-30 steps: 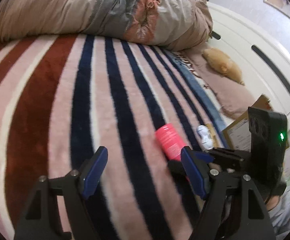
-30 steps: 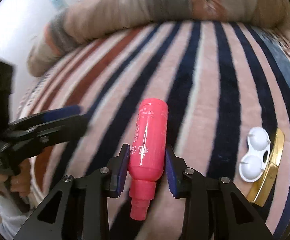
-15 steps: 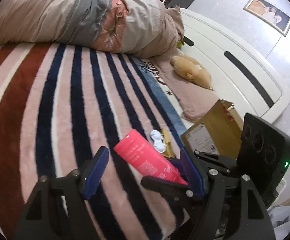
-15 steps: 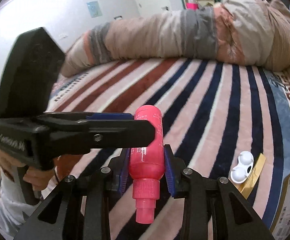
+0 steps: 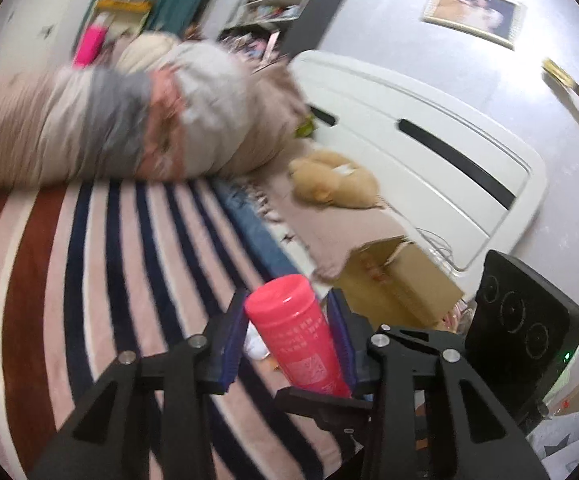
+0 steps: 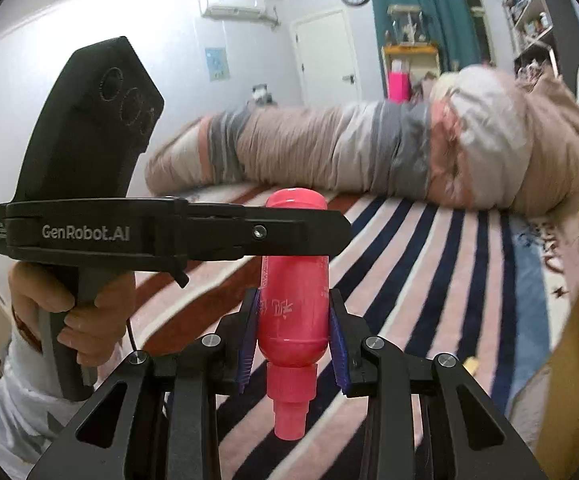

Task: Organize rigid objects
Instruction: 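Lower the pink spray bottle into the cardboard box and open the right tool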

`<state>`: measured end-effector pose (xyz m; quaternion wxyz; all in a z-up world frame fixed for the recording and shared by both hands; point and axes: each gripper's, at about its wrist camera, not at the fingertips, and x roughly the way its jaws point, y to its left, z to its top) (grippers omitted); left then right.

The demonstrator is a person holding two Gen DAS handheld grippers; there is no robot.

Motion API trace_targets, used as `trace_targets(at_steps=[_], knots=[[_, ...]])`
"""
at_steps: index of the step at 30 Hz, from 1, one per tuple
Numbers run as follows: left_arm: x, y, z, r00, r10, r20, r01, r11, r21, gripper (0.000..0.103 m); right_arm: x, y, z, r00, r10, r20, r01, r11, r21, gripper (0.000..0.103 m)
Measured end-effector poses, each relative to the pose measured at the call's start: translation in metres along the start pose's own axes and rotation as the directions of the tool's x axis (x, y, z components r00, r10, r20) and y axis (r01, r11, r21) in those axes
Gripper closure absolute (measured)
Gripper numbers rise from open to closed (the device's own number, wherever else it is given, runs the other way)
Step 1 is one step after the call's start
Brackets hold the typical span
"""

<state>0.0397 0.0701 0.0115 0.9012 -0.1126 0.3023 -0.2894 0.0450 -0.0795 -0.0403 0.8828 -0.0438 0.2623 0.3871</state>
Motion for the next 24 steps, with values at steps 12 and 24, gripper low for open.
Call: trace_targets(at_steps=[12,24], knots=[[0.046,-0.150,0.050,0.993,-0.114,-0.009,0.112,0.955,0.275,0.072,-0.127,-0.063,0.005,0.967,-0.160,0.199,0.144,0.985,0.091,0.075],[0.160,-0.196,0.019,0.968,-0.079,-0.238,0.158,0.930,0.333,0.072,-0.134,-0.150,-0.046,0.957,-0.289,0.018,0.273,0.920,0.282,0.075]])
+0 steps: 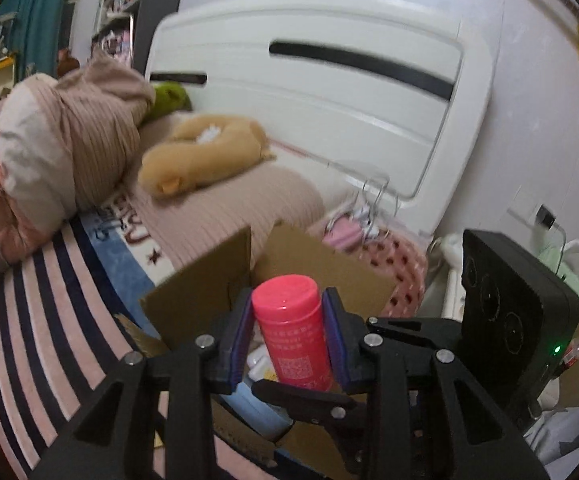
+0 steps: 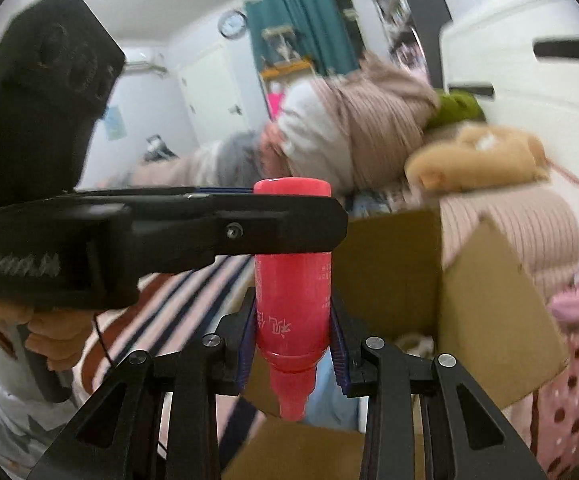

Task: Organize rigid objects
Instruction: 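Lower the pink spray bottle into the cardboard box and open the right tool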

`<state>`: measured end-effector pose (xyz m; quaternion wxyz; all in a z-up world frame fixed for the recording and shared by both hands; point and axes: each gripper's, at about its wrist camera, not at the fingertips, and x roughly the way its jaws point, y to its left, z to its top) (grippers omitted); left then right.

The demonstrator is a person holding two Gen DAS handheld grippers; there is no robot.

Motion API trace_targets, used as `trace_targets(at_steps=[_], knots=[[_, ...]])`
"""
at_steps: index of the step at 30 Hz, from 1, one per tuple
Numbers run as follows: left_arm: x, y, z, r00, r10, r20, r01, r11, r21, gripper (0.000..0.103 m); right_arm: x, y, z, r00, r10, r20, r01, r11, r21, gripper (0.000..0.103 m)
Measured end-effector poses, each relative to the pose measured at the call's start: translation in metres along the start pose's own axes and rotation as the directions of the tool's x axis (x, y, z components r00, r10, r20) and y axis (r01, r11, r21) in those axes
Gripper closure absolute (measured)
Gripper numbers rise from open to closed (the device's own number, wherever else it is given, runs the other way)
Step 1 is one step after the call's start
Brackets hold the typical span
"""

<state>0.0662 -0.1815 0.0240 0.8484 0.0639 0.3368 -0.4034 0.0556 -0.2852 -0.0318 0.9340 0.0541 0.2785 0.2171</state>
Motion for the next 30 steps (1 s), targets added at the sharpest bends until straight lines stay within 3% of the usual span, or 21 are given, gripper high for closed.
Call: trace_targets(at_steps=[4,12,20,23,30], knots=[[0.022,0.002,-0.009,0.998,-0.015,-0.061,0.016,1.000,0.001,0.072,0.012,-0.014,-0.009,0.995,-0.048,-0.083,0.050,0.999,0.022,0.075],[0.042,-0.006,-0.006,0.994,-0.038,-0.099,0.041,0.999,0.030,0.072,0.002,-0.026,-0.003,0.998,-0.053,-0.040,0.056,0.996,0.063,0.076],[0.056,-0.002,-0.004,0.992,-0.015,-0.125,0.018,1.000,0.015,0.071,0.013,-0.028,-0.016,0.983,-0.134,-0.127,0.138,0.990,0.025,0.072],[0.054,0.003,-0.006,0.992,-0.014,-0.128,0.014,1.000,-0.004,0.061,0.011,-0.031,-0.017,0.984,-0.134,-0.120,0.141,0.989,0.047,0.058],[0.010,0.020,-0.006,0.999,0.028,-0.042,-0.030,0.999,-0.037,0.041,-0.001,-0.013,-0.006,0.987,-0.141,-0.083,0.144,0.989,0.037,0.056]])
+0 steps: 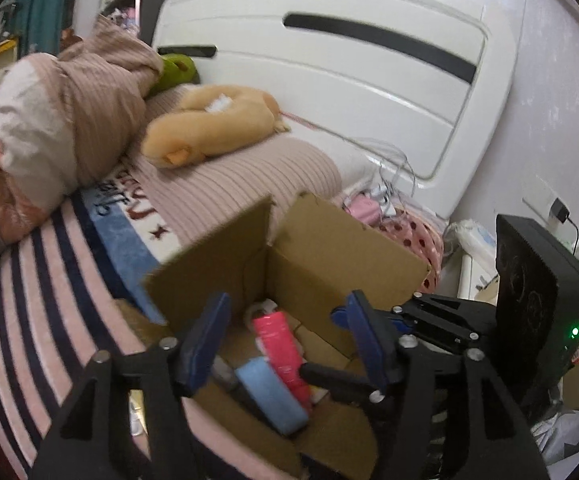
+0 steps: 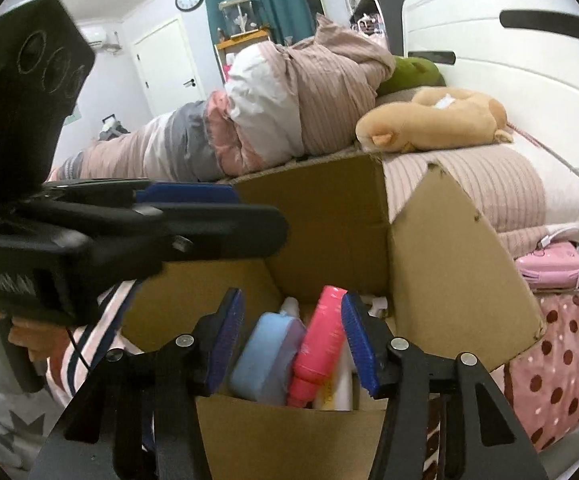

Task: Organize rigid objects
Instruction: 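Lower the pink spray bottle into the cardboard box and open the right tool, then grasp the gold tube with the right tool while the left tool grasps the white lens case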

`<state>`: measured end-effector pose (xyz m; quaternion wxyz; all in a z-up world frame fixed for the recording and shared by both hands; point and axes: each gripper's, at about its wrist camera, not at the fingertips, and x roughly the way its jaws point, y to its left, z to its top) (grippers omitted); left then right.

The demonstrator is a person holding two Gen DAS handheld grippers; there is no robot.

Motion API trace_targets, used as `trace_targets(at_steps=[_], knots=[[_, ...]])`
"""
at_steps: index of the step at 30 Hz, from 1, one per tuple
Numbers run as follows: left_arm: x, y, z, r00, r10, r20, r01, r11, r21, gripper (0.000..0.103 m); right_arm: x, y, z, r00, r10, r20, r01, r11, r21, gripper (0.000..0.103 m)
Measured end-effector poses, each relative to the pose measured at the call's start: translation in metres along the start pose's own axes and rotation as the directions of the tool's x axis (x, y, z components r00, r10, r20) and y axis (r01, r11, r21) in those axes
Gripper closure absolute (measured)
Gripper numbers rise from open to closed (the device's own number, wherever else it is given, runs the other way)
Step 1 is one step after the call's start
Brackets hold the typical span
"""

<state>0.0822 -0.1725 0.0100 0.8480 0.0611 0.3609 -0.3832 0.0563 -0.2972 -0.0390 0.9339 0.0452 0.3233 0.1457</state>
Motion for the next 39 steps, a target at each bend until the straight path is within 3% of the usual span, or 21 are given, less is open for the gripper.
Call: trace_targets(at_steps=[2,5,12,17,23,27,34,39], knots=[[-0.020,0.010,-0.003,0.999,0.026,0.038,-0.026,1.000,-0.014,0.034,-0.005,0.010,0.004,1.000,0.002,0.022,-0.002,1.000,-0.011,0.056],[-0.053,0.031,-0.012,0.992,0.093,0.081,-0.090,0.995,-0.048,0.033,-0.014,0.030,0.013,0.998,0.013,0.068,-0.011,1.000,-0.029,0.056],[-0.121,0.097,-0.057,0.963,0.239,0.122,-0.219,0.963,-0.157,0.033,-0.020,0.092,0.036,0.982,0.135,0.134,-0.126,0.989,-0.074,0.056],[-0.145,0.139,-0.097,0.945,0.312,0.097,-0.287,0.934,-0.215,0.033,0.006,0.138,0.037,0.973,0.224,0.052,-0.215,0.967,-0.136,0.056],[-0.127,0.177,-0.144,0.943,0.333,0.024,-0.313,0.908,-0.278,0.033,0.058,0.165,0.019,0.961,0.259,-0.097,-0.270,0.954,-0.128,0.056],[-0.103,0.196,-0.161,0.949,0.314,-0.026,-0.307,0.901,-0.307,0.033,0.098,0.162,0.002,0.957,0.215,-0.193,-0.237,0.967,-0.097,0.056],[-0.053,0.208,-0.168,0.972,0.223,-0.070,-0.234,0.921,-0.312,0.033,0.156,0.140,-0.030,0.957,0.022,-0.288,-0.047,0.996,-0.080,0.056],[-0.022,0.209,-0.165,0.982,0.164,-0.097,-0.186,0.935,-0.303,0.033,0.180,0.126,-0.038,0.960,-0.102,-0.259,0.082,0.993,-0.087,0.059]])
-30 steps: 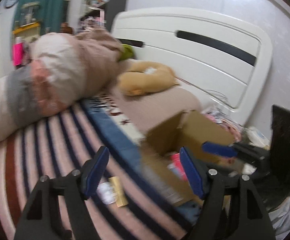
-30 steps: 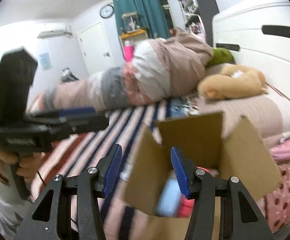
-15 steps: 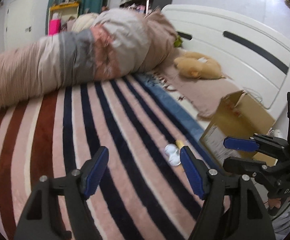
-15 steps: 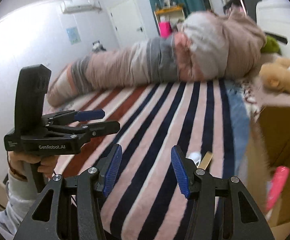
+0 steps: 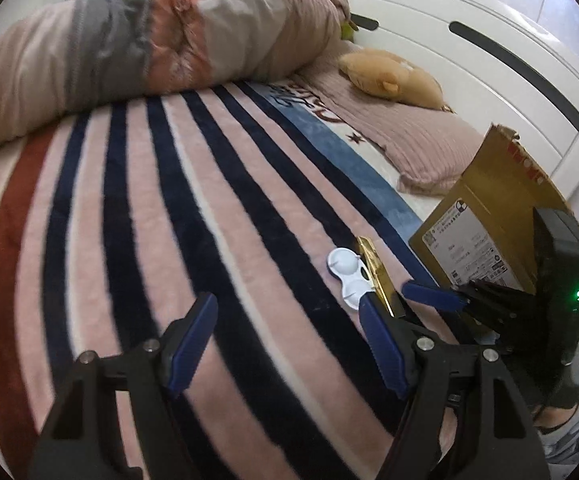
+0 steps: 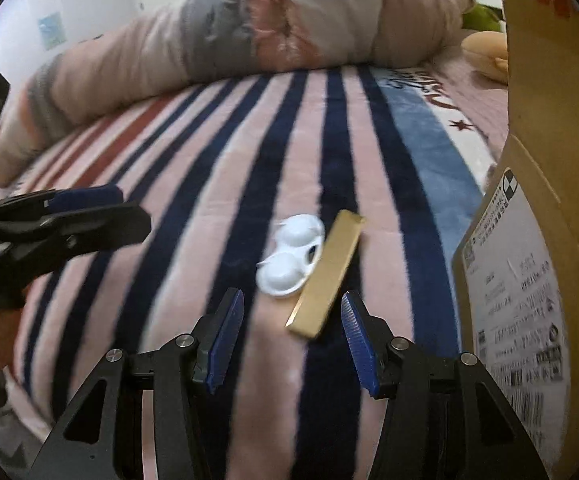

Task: Organize rigid objects
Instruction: 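Grasp the gold tube with the right tool while the left tool grasps the white lens case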

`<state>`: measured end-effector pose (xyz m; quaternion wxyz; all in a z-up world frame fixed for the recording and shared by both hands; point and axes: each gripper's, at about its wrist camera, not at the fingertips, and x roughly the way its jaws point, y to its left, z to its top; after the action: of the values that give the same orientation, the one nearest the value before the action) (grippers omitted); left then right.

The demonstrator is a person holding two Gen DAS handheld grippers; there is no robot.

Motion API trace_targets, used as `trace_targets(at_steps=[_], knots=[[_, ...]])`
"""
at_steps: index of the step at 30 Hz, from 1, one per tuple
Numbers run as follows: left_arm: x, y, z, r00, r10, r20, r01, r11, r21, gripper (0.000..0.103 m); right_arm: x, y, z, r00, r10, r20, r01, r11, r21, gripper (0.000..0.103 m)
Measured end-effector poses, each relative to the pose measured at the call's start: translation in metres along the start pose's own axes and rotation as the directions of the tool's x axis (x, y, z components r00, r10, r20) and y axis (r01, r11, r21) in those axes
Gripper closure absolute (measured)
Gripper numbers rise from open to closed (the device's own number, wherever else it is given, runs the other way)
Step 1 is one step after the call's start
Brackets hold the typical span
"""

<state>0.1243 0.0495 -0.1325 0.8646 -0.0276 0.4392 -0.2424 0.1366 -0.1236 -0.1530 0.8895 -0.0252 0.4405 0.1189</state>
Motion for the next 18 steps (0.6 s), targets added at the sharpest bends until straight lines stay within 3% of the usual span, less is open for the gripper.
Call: trace_targets(at_steps=[1,4,12,16,18], knots=[[0.004,-0.001,0.001,1.000,-0.010,-0.005,0.010,1.000,0.001,0.033,0.004,0.000,-0.001,1.000,-0.017,0.003,0.017,1.000,-0.011,0.077],[0.012,-0.003,0.002,1.000,-0.022,-0.017,0.022,1.000,0.002,0.033,0.008,-0.002,-0.005,0.998,-0.069,0.000,0.069,0.997,-0.040,0.087],[0.038,-0.014,0.002,0.995,-0.070,-0.064,0.070,0.998,0.000,0.036,-0.013,-0.003,-0.031,0.999,-0.045,-0.009,0.044,0.998,-0.048,0.089],[0.061,-0.025,0.004,0.991,-0.094,-0.099,0.094,0.996,-0.005,0.054,-0.009,-0.011,-0.035,1.000,-0.006,-0.009,0.006,1.000,-0.024,0.089],[0.071,-0.028,0.006,0.990,-0.094,-0.101,0.093,0.996,-0.013,0.058,-0.006,-0.014,-0.038,1.000,0.013,-0.018,-0.014,1.000,-0.018,0.089]])
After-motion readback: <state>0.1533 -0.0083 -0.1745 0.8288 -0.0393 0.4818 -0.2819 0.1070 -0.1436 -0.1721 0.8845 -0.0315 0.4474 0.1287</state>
